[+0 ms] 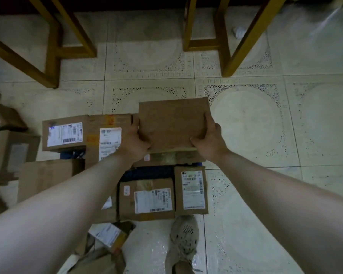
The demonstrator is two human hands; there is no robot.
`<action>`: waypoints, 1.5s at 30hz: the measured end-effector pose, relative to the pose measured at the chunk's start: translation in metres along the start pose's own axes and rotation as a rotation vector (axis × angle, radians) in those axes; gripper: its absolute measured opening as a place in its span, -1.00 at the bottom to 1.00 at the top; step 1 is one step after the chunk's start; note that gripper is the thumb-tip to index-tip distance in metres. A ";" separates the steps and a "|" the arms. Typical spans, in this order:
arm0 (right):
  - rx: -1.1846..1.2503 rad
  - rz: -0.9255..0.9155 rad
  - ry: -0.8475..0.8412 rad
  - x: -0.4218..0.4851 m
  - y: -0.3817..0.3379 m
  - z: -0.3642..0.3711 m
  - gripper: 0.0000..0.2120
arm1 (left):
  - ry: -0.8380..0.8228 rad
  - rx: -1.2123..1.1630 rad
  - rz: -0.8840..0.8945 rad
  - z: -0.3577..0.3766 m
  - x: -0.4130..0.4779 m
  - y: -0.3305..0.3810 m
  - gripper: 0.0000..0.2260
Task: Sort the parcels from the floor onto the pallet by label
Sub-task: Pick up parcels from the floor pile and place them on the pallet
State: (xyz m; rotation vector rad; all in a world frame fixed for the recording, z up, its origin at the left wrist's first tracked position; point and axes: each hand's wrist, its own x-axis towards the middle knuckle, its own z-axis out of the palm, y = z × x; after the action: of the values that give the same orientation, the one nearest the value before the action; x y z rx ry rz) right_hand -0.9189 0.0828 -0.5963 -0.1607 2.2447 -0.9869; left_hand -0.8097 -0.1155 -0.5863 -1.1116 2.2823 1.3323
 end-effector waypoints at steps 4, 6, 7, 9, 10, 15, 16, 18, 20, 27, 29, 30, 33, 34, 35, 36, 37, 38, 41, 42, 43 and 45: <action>-0.103 0.034 -0.001 -0.009 -0.007 0.001 -0.13 | -0.147 0.018 -0.042 -0.014 -0.007 -0.004 -0.22; -0.199 0.068 0.024 -0.017 -0.019 0.002 -0.13 | -0.145 0.078 -0.049 -0.028 -0.015 -0.002 -0.30; -0.237 0.076 0.043 -0.022 -0.027 0.005 -0.14 | -0.114 0.107 -0.046 -0.039 -0.020 -0.001 -0.34; -0.282 0.069 0.061 -0.036 -0.043 0.013 -0.16 | -0.061 0.146 -0.026 -0.064 -0.033 -0.005 -0.36; -0.295 0.061 0.052 -0.045 -0.053 0.018 -0.17 | -0.048 0.179 -0.017 -0.079 -0.041 -0.010 -0.35; -0.334 0.014 0.035 -0.107 -0.098 0.062 -0.25 | 0.076 0.330 0.106 -0.156 -0.097 -0.053 -0.40; -0.333 0.023 0.039 -0.123 -0.106 0.076 -0.26 | 0.093 0.330 0.100 -0.171 -0.110 -0.066 -0.38; -0.352 0.041 0.036 -0.156 -0.120 0.106 -0.26 | 0.110 0.335 0.085 -0.200 -0.136 -0.097 -0.35; -0.324 0.035 0.026 -0.189 -0.132 0.136 -0.27 | 0.107 0.331 0.075 -0.225 -0.159 -0.131 -0.34; -0.328 0.015 -0.020 -0.282 -0.170 0.252 -0.32 | 0.079 0.319 -0.059 -0.281 -0.240 -0.255 -0.31; -0.345 0.001 -0.037 -0.299 -0.175 0.283 -0.32 | 0.061 0.303 -0.089 -0.289 -0.259 -0.287 -0.30; -0.359 -0.009 -0.049 -0.305 -0.175 0.296 -0.32 | 0.054 0.289 -0.108 -0.290 -0.267 -0.300 -0.31; -0.389 -0.016 -0.077 -0.318 -0.164 0.327 -0.34 | 0.013 0.231 -0.160 -0.281 -0.283 -0.335 -0.31; -0.397 -0.013 -0.084 -0.320 -0.157 0.336 -0.36 | -0.002 0.213 -0.169 -0.276 -0.285 -0.345 -0.32; -0.404 -0.010 -0.092 -0.321 -0.148 0.343 -0.38 | -0.017 0.198 -0.178 -0.269 -0.287 -0.354 -0.32; -0.410 -0.007 -0.099 -0.322 -0.138 0.350 -0.40 | -0.035 0.187 -0.182 -0.261 -0.288 -0.362 -0.32; -0.413 -0.004 -0.108 -0.322 -0.126 0.356 -0.42 | -0.055 0.176 -0.184 -0.251 -0.288 -0.370 -0.33; -0.413 0.000 -0.120 -0.321 -0.113 0.362 -0.45 | -0.074 0.167 -0.181 -0.239 -0.286 -0.378 -0.33; -0.423 0.031 -0.176 -0.313 -0.065 0.378 -0.52 | -0.115 0.118 -0.202 -0.194 -0.275 -0.400 -0.37; -0.426 0.052 -0.194 -0.309 -0.047 0.383 -0.53 | -0.129 0.097 -0.218 -0.176 -0.270 -0.409 -0.39; -0.425 0.076 -0.211 -0.306 -0.029 0.388 -0.54 | -0.146 0.080 -0.243 -0.158 -0.266 -0.418 -0.39; -0.416 0.125 -0.241 -0.299 0.006 0.400 -0.61 | -0.183 0.042 -0.308 -0.124 -0.257 -0.438 -0.38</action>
State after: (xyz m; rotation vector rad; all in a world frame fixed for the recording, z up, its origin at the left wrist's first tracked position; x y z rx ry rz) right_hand -0.4387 -0.0489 -0.6370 -0.2995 2.1768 -0.4014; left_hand -0.3011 -0.2187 -0.6450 -1.2141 1.9099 1.2047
